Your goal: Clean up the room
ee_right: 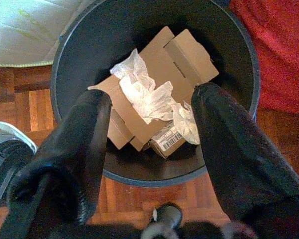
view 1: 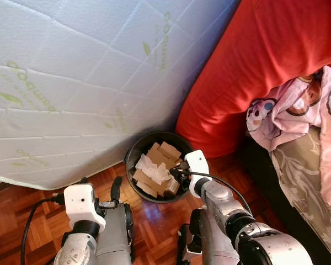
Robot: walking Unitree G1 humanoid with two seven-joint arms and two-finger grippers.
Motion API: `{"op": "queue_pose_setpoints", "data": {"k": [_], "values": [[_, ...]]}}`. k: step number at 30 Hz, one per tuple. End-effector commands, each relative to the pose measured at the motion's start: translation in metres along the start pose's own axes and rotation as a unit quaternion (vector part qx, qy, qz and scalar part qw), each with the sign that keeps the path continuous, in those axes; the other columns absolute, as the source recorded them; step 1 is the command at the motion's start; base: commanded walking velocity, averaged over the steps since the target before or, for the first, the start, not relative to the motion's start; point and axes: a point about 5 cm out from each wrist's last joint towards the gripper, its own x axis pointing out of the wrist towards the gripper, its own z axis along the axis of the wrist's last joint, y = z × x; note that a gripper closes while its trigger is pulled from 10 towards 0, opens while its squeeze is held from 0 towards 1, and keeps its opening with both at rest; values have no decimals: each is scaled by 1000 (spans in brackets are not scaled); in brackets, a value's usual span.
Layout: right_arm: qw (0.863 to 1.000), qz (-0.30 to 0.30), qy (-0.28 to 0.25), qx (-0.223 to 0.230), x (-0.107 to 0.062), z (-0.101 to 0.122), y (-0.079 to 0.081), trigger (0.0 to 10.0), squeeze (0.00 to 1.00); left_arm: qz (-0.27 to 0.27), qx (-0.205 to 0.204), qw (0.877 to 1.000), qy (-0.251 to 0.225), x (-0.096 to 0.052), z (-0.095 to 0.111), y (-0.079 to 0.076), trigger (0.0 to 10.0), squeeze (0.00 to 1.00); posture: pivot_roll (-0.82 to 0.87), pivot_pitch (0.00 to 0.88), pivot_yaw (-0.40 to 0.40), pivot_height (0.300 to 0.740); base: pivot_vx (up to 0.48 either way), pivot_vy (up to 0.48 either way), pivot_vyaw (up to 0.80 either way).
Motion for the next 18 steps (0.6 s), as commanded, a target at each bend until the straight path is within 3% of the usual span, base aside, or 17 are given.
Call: {"op": "queue_pose_setpoints", "data": {"k": [1,2,4,5,7,8,10,12,14,18], "values": [[999,-9,18,27,-4,-17,0,10000,0,1,0,1000,24,-5,-10,1,10000,0,169,419,-99,634,0,0,0],[998,-40,-4,54,-6,-13,-13,10000,0,-2,0,1000,30,-4,-14,2,10000,0,158,392,-96,634,0,0,0],[978,-130,-47,153,-21,-18,-50,10000,0,4,7,999,53,-3,-28,13,10000,0,120,348,-89,634,0,0,0],[961,-184,-54,200,-40,-40,-73,10000,0,7,14,997,78,-2,-43,20,10000,0,97,311,-77,644,0,0,0],[940,-234,-37,247,-69,-84,-90,10000,0,4,23,993,117,-1,-64,27,10000,0,75,253,-55,664,0,0,0],[936,-248,-4,248,-89,-118,-87,10000,0,2,27,990,142,0,-77,32,10000,0,53,214,-42,679,0,0,0],[924,-275,36,263,-114,-156,-81,10000,0,1,32,984,175,1,-94,36,10000,0,21,156,-22,699,0,0,0],[907,-299,71,287,-128,-181,-68,10000,0,4,40,973,227,-1,-116,39,10000,0,-19,95,-7,719,0,0,0],[912,-280,115,278,-126,-192,-49,10000,0,8,41,958,284,-6,-138,39,10000,0,-49,3,-8,738,0,0,0],[922,-251,137,261,-112,-183,-43,10000,0,25,33,941,335,-2,-151,37,10000,0,-43,0,-4,738,0,0,0]]}}
